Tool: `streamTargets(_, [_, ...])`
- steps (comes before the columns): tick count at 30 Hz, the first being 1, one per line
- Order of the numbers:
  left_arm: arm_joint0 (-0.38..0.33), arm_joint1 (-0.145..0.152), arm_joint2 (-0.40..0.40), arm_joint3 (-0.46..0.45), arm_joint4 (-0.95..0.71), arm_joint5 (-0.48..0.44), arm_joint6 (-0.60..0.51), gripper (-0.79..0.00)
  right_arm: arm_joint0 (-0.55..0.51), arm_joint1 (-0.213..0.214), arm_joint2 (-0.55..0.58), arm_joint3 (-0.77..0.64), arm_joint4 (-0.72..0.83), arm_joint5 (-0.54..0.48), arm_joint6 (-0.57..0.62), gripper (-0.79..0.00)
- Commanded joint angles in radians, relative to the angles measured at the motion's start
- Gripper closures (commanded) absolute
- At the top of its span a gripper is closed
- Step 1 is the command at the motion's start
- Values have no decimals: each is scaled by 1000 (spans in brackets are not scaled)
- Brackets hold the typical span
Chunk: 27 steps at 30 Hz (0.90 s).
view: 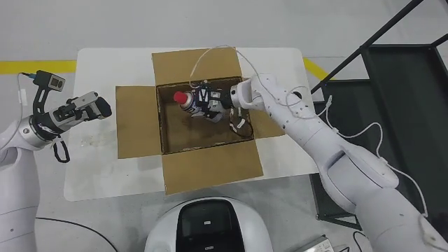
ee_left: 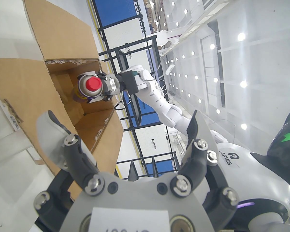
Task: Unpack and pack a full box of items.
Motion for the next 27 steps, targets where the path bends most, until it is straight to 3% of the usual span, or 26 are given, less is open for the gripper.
streamTargets(1, [0,0,0,0,0,0,0,-785,-66,46,70,-117,-48,9,-23,0])
streamTargets(9, [0,0,0,0,0,0,0,-785,-414,195,423,-542,-105,7,-47,0])
streamTargets(16, [0,0,0,0,0,0,0,-785,-646,246,635,-678,-87,15,-189,0])
streamTargets(27, [0,0,0,0,0,0,0,-785,-662,248,648,-680,-91,17,-210,0])
